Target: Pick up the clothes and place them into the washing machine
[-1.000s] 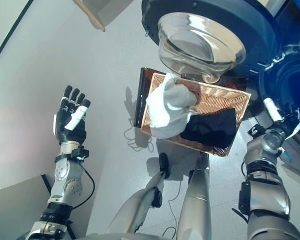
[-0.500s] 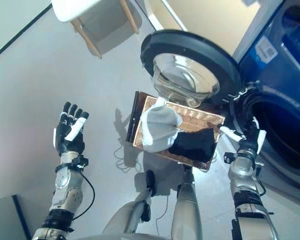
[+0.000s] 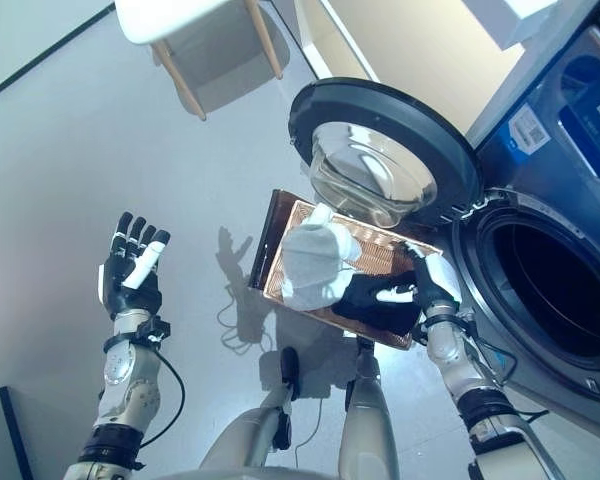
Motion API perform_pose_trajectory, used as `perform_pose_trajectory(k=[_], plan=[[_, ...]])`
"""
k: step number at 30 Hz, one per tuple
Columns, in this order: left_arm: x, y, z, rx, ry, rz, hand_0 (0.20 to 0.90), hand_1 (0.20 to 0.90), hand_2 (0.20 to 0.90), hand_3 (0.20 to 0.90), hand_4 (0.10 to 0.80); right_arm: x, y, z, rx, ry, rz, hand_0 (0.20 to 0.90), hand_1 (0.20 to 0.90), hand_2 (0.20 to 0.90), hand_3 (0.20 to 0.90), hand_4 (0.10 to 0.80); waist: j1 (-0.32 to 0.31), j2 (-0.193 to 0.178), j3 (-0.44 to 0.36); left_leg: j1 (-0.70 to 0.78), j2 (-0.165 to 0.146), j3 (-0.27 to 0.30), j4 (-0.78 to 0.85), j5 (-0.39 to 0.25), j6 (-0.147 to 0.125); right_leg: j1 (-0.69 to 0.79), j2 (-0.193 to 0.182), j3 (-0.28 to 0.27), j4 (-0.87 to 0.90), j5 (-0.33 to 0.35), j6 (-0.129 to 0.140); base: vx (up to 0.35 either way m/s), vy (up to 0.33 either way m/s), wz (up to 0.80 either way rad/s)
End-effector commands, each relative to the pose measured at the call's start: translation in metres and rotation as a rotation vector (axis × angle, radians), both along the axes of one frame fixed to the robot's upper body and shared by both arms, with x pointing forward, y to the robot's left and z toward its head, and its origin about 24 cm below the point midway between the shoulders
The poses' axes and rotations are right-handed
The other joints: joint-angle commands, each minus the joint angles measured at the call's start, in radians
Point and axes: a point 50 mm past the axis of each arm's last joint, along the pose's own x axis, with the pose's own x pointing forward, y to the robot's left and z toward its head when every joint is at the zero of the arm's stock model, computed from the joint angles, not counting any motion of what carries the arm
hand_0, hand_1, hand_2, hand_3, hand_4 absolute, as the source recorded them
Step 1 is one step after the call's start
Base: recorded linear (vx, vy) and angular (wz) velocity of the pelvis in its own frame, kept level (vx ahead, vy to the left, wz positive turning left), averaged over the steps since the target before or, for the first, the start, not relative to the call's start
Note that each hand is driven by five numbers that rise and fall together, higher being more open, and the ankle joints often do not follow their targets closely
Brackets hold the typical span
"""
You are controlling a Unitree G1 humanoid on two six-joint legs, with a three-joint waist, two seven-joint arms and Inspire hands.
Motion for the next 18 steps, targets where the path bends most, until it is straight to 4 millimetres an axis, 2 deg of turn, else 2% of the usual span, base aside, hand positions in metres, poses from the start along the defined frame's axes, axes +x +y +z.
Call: perform_pose_trajectory(k=[1,5,10,18], plan=[[0.009,0.016,0.046,0.088,-0.229,0.040,0.900,0.900,0.900,0.900,0.800,0.020,0.005,0.021,-0.197,-0.026,0.143,0.900,0.900,0.900,0.900,0.800,0.026,-0.014,-0.022,-0.003,-0.004,-0.027,-0.008,-0.003,-0.085,0.023,0.000,-0.010,0.098,-0.119,0.038,-0.021,0.013,-0.05],[0.011,0.015,0.048,0.086,-0.233,0.035,0.900,0.900,0.900,0.900,0.800,0.017,0.016,0.008,-0.281,0.047,0.228,0.900,0.900,0.900,0.900,0.800,0.024,-0.015,-0.028,-0.007,-0.003,-0.025,-0.008,-0.005,-0.086,0.009,0.003,-0.004,0.099,-0.117,0.037,-0.007,0.012,-0.08],[0.012,0.013,0.050,0.092,-0.245,0.015,0.900,0.900,0.900,0.900,0.800,0.012,0.015,-0.010,-0.335,0.141,0.240,0.900,0.900,0.900,0.900,0.800,0.026,-0.015,-0.031,-0.014,-0.003,-0.022,-0.008,-0.004,-0.088,0.002,0.003,-0.005,0.094,-0.110,0.038,-0.014,0.001,-0.03],[0.012,0.011,0.060,0.094,-0.289,0.008,0.900,0.900,0.900,0.900,0.800,0.014,0.007,-0.008,-0.366,0.138,0.203,0.900,0.900,0.900,0.900,0.800,0.031,-0.009,-0.013,-0.047,-0.002,-0.035,-0.008,0.014,-0.097,-0.018,-0.003,-0.013,0.083,-0.096,0.039,-0.036,-0.013,0.09]])
